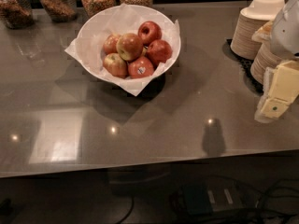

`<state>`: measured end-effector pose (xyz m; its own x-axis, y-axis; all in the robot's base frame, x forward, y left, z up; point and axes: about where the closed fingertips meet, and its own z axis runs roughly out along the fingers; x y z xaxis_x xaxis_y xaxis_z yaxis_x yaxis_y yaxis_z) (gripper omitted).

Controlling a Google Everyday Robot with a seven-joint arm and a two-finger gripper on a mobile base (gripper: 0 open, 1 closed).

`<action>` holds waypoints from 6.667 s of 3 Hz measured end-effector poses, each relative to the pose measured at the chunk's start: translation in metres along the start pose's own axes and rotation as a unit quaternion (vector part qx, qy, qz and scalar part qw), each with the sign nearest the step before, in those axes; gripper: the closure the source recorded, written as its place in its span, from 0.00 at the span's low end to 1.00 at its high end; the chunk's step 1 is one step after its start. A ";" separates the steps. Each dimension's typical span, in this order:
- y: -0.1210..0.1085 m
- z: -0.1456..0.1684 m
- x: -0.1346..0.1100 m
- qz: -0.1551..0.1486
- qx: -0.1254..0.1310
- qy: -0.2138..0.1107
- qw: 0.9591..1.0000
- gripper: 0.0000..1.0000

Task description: Pick apple from white bowl

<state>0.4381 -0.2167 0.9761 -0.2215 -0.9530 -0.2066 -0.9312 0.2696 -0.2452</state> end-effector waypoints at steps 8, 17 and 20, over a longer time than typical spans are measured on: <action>-0.142 0.082 -0.260 0.051 -0.012 -0.314 0.948 0.00; -0.129 0.146 -0.278 0.125 -0.016 -0.375 0.918 0.44; -0.133 0.142 -0.288 0.092 -0.008 -0.386 0.918 1.00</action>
Offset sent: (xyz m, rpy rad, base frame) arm 0.0277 0.0165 -0.0027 0.1416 -0.0492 -0.0101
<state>0.6674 0.0416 0.9337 -0.1104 -0.5077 -0.8544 -0.9041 0.4084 -0.1259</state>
